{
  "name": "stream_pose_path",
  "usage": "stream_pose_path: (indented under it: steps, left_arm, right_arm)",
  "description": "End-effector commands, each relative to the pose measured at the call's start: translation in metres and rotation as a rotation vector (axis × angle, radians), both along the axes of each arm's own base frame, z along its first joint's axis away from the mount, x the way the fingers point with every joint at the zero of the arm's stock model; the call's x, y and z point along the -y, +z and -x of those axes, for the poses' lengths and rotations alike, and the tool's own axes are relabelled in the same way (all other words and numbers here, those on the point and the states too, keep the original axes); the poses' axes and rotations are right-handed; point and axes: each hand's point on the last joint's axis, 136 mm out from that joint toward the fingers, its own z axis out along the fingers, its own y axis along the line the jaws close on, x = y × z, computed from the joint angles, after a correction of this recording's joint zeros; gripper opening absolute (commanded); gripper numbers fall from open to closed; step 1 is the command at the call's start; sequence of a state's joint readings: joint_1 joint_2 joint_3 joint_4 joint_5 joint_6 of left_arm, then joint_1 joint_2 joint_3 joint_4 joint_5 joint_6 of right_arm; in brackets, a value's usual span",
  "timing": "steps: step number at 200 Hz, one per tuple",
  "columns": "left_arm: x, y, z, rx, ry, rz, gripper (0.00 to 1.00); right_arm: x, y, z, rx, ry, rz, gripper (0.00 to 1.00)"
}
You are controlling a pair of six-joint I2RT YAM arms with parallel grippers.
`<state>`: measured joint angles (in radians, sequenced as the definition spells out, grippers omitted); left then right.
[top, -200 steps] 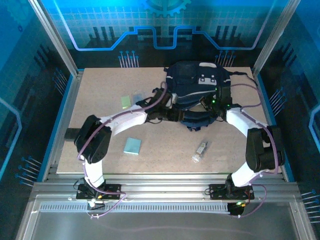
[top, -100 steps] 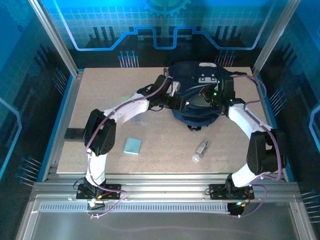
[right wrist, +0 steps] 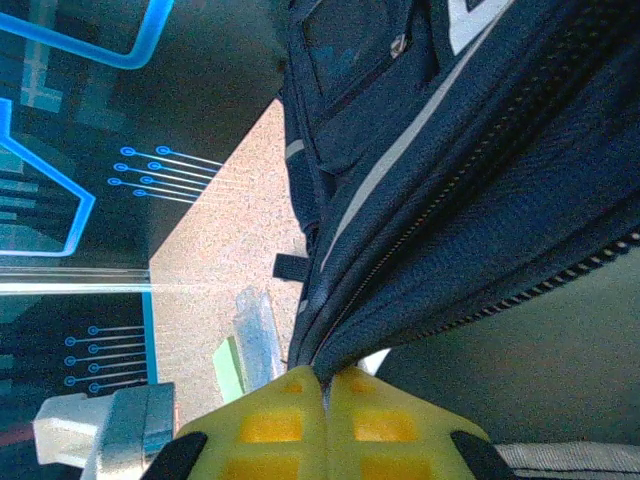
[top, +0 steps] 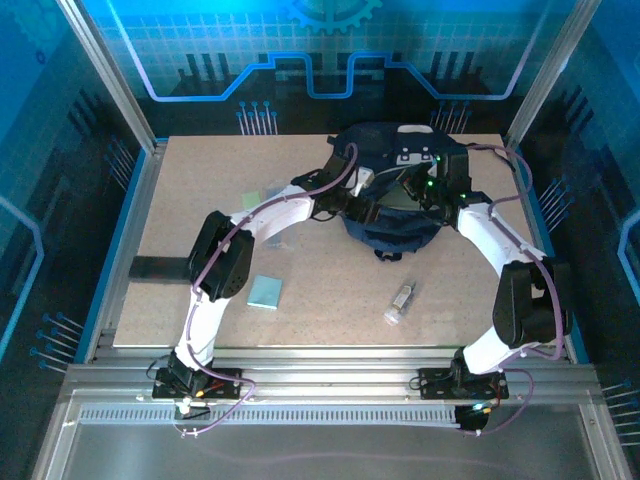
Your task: Pack books, pencil case, and school supplies into a backpack
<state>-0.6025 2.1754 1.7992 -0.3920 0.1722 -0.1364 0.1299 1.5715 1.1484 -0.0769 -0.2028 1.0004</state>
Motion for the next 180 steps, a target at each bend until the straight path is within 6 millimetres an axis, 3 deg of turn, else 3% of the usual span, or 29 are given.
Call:
stream_pose_path:
  steps: [1,45,66,86,107,134,162,180]
  left_arm:
    - [0.003,0.010,-0.024,0.062,0.062,0.010,0.62]
    - [0.001,-0.013,-0.038,0.020,0.163,-0.004,0.51]
    - [0.001,-0.017,-0.044,0.005,0.233,0.031,0.40]
    - [0.006,-0.004,-0.050,0.002,0.288,0.122,0.35]
    - [0.016,0.023,-0.053,0.023,0.288,0.236,0.34]
    - [0.019,0.054,-0.050,0.073,0.262,0.315,0.20]
    - [0.012,0.060,-0.044,0.080,0.227,0.280,0.00]
    - [0.007,0.059,-0.036,0.069,0.177,0.224,0.00]
  right_arm:
    - [-0.011,0.043,-0.010,0.128,0.054,-0.022,0.00]
    - [-0.014,0.045,-0.010,0.135,0.066,-0.046,0.00]
    - [-0.017,0.042,-0.008,0.131,0.074,-0.064,0.00]
    - [-0.017,0.036,-0.005,0.119,0.071,-0.069,0.00]
    - [-0.012,0.029,-0.001,0.105,0.063,-0.067,0.00]
    - [-0.003,0.021,0.004,0.092,0.046,-0.067,0.00]
    - [0.006,0.019,0.007,0.086,0.036,-0.057,0.00]
    - [0.008,0.018,0.008,0.080,0.044,-0.037,0.00]
